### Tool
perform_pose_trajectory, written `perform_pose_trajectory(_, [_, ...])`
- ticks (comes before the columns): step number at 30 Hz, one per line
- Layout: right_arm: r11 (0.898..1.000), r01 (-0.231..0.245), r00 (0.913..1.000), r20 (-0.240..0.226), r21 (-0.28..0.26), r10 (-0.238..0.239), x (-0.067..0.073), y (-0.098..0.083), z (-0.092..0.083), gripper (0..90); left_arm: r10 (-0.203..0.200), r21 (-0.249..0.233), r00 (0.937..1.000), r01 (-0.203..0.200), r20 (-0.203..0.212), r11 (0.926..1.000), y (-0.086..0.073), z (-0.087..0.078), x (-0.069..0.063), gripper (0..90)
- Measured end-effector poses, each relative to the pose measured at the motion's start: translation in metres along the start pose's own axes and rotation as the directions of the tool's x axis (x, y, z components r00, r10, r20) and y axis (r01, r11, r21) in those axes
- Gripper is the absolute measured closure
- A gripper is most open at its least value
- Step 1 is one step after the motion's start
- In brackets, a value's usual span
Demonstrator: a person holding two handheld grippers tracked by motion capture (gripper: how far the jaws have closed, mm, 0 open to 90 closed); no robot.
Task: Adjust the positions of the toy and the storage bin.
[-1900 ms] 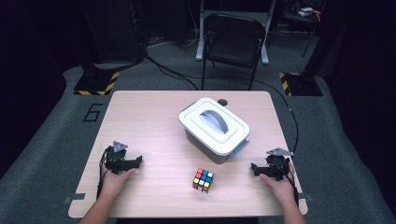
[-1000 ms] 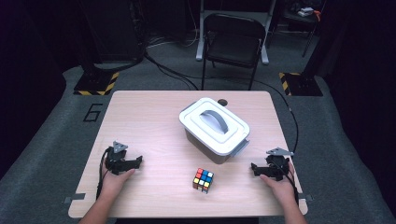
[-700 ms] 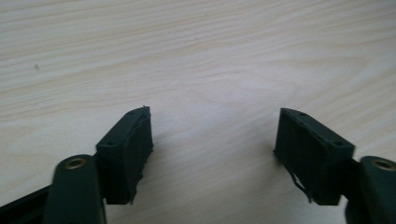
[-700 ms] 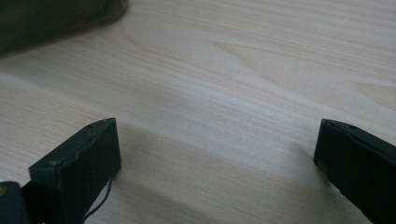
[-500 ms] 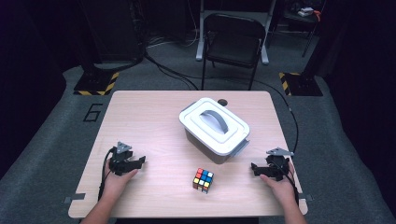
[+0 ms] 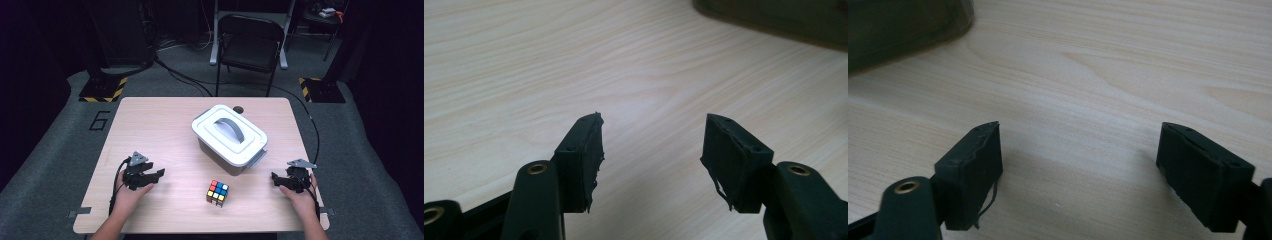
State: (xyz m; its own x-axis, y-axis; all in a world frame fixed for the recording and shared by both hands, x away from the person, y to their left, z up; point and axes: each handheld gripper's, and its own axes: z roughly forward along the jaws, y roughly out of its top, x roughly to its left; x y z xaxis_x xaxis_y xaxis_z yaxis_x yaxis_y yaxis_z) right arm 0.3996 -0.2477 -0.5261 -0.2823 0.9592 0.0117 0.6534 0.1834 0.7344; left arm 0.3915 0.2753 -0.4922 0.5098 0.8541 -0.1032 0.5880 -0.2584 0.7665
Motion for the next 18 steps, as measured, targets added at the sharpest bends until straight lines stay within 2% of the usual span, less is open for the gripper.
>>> perform_pose_trajectory(5, [1.000, 0.002, 1.0000, 0.002, 0.002, -0.002, 0.000, 0.001, -0.001, 23.4, 0.051, -0.001, 0.9977, -0.051, 0.044, 0.9987, 0.010, -0.002, -0.019, 44.1])
perform_pose_trajectory(10, [1.000, 0.011, 0.9999, 0.010, -0.004, -0.011, 0.004, 0.001, -0.002, 27.6, 0.115, 0.008, 0.9887, -0.117, 0.096, 0.9932, 0.020, -0.002, -0.040, 45.8])
perform_pose_trajectory(13, [1.000, 0.012, 0.9999, 0.003, -0.007, -0.012, 0.006, 0.001, -0.003, 37.1, 0.108, 0.001, 0.9851, -0.109, 0.134, 0.9940, 0.023, 0.001, -0.052, 46.6])
perform_pose_trajectory(14, [0.999, 0.032, 0.9995, -0.006, -0.009, -0.032, 0.005, 0.001, -0.003, 39.9, 0.108, 0.000, 0.9837, -0.109, 0.144, 0.9941, 0.024, 0.003, -0.056, 46.6])
perform_pose_trajectory(18, [0.999, 0.045, 0.9990, -0.001, -0.010, -0.045, 0.008, 0.002, -0.003, 43.0, 0.130, -0.002, 0.9756, -0.132, 0.177, 0.9913, 0.029, 0.010, -0.071, 46.7])
